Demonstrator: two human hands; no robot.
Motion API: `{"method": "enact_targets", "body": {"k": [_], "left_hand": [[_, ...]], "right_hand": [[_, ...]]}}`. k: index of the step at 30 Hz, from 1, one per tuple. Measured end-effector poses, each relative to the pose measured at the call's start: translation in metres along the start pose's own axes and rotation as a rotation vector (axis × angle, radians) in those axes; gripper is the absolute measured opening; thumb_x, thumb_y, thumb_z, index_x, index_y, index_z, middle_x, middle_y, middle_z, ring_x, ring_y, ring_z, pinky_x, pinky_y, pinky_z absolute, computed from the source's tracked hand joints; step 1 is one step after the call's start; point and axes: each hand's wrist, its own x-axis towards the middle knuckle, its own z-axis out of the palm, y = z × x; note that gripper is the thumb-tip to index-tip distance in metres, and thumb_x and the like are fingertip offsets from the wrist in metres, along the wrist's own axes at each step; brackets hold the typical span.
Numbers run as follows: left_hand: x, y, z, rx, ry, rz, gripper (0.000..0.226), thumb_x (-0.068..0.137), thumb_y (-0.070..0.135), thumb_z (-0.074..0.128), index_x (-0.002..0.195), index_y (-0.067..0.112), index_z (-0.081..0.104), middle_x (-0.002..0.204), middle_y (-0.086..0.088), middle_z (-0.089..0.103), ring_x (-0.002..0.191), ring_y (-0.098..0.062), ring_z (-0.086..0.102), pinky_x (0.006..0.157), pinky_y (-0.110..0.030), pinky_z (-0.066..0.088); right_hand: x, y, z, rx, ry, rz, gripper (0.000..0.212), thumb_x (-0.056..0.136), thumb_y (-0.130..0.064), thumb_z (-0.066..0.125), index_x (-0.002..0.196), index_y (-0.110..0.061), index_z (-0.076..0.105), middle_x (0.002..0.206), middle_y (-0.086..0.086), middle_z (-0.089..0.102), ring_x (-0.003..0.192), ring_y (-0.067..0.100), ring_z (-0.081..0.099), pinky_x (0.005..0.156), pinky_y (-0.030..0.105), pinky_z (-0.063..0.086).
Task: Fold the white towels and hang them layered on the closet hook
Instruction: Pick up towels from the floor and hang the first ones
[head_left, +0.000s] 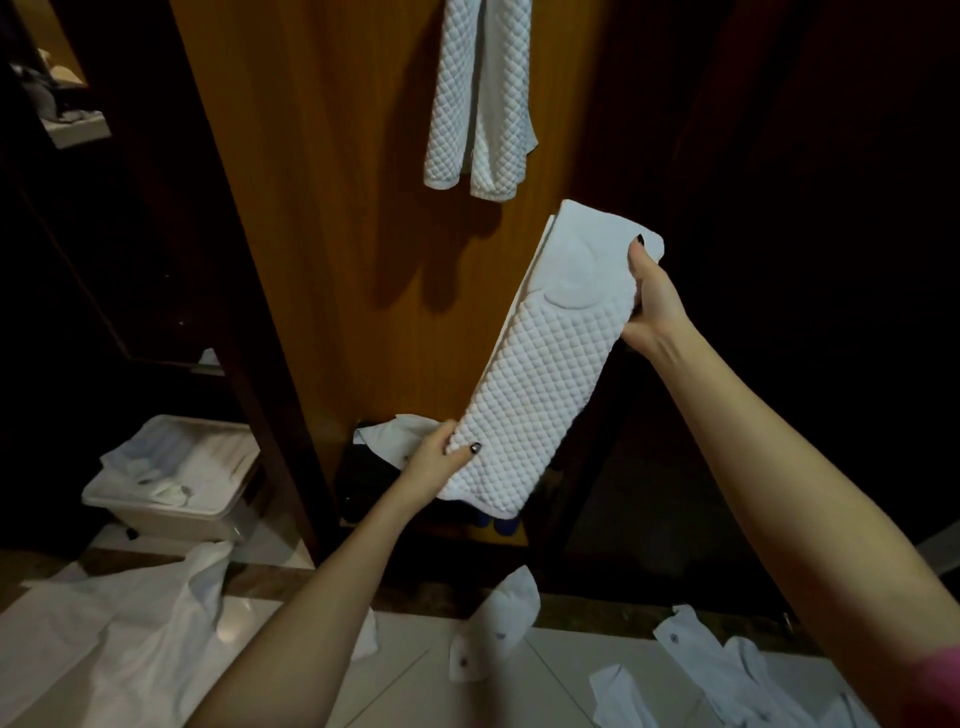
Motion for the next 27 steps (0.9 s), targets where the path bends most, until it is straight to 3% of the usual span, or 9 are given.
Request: {"method": "enact_targets", "body": {"k": [3, 5, 9, 12, 17, 20, 23, 27], "left_hand": [[0.005, 0.013, -0.025, 0.039, 0.049, 0.01, 0.009, 0.095, 0.009, 0.06, 0.1, 0.009, 0.052, 0.093, 0.0, 0.063, 0.073, 0.003, 0.061, 0.058, -0.01, 0.047], [0.011, 0.027, -0.036, 0.048, 0.023, -0.017, 0.02, 0.094, 0.01, 0.062, 0.105, 0.013, 0.046, 0.097, -0.003, 0.064, 0.074, -0.003, 0.066, 0.054, -0.016, 0.048], [0.02, 0.059, -0.048, 0.153, -0.154, -0.173, 0.046, 0.09, 0.029, 0.064, 0.127, 0.034, 0.037, 0.118, 0.004, 0.059, 0.098, -0.014, 0.065, 0.071, -0.028, 0.054], [0.027, 0.076, -0.043, 0.011, -0.312, -0.141, 0.056, 0.083, 0.051, 0.067, 0.132, 0.035, 0.046, 0.125, 0.01, 0.063, 0.111, -0.013, 0.064, 0.089, -0.033, 0.054], [0.047, 0.106, -0.021, -0.089, -0.369, -0.1, 0.055, 0.076, 0.04, 0.072, 0.125, 0.019, 0.058, 0.12, -0.002, 0.069, 0.11, -0.02, 0.066, 0.096, -0.042, 0.053], [0.059, 0.113, -0.016, -0.204, -0.336, -0.064, 0.05, 0.076, 0.042, 0.072, 0.12, 0.024, 0.058, 0.119, -0.005, 0.069, 0.111, -0.023, 0.066, 0.094, -0.045, 0.053], [0.069, 0.122, -0.026, -0.259, -0.336, -0.025, 0.042, 0.082, 0.046, 0.069, 0.119, 0.031, 0.057, 0.12, -0.003, 0.068, 0.11, -0.02, 0.066, 0.092, -0.043, 0.054], [0.089, 0.138, -0.05, -0.251, -0.37, 0.029, 0.055, 0.081, 0.035, 0.07, 0.131, 0.02, 0.053, 0.127, -0.008, 0.065, 0.114, -0.023, 0.064, 0.093, -0.042, 0.054]], "right_hand": [[0.001, -0.006, 0.002, 0.028, 0.021, -0.007, 0.043, 0.097, -0.037, 0.058, 0.129, -0.009, 0.057, 0.12, 0.017, 0.068, 0.109, 0.034, 0.066, 0.085, 0.051, 0.056], [0.0, -0.01, 0.007, 0.067, 0.019, 0.003, 0.044, 0.098, -0.034, 0.056, 0.131, -0.005, 0.055, 0.123, 0.02, 0.065, 0.115, 0.036, 0.062, 0.094, 0.054, 0.05], [-0.001, -0.018, 0.013, 0.165, 0.016, -0.011, 0.035, 0.1, -0.026, 0.053, 0.122, 0.001, 0.057, 0.107, 0.023, 0.07, 0.105, 0.037, 0.064, 0.089, 0.052, 0.052], [-0.002, -0.018, 0.017, 0.185, -0.011, -0.021, 0.034, 0.1, -0.025, 0.053, 0.122, 0.001, 0.057, 0.113, 0.023, 0.069, 0.111, 0.036, 0.064, 0.087, 0.051, 0.054], [-0.01, -0.015, 0.03, 0.127, -0.076, -0.013, 0.029, 0.1, -0.024, 0.053, 0.114, 0.001, 0.059, 0.115, 0.023, 0.068, 0.111, 0.035, 0.064, 0.092, 0.052, 0.052], [-0.011, -0.019, 0.038, 0.086, -0.081, -0.026, 0.027, 0.098, -0.021, 0.057, 0.116, 0.0, 0.058, 0.122, 0.023, 0.066, 0.114, 0.035, 0.063, 0.1, 0.054, 0.048], [-0.009, -0.024, 0.045, 0.067, -0.078, -0.062, 0.027, 0.096, -0.013, 0.059, 0.12, -0.001, 0.059, 0.118, 0.021, 0.068, 0.111, 0.034, 0.065, 0.096, 0.052, 0.051], [-0.005, -0.024, 0.058, 0.068, -0.095, -0.084, 0.019, 0.095, -0.008, 0.057, 0.112, -0.003, 0.063, 0.105, 0.018, 0.073, 0.1, 0.032, 0.07, 0.083, 0.049, 0.056]]}}
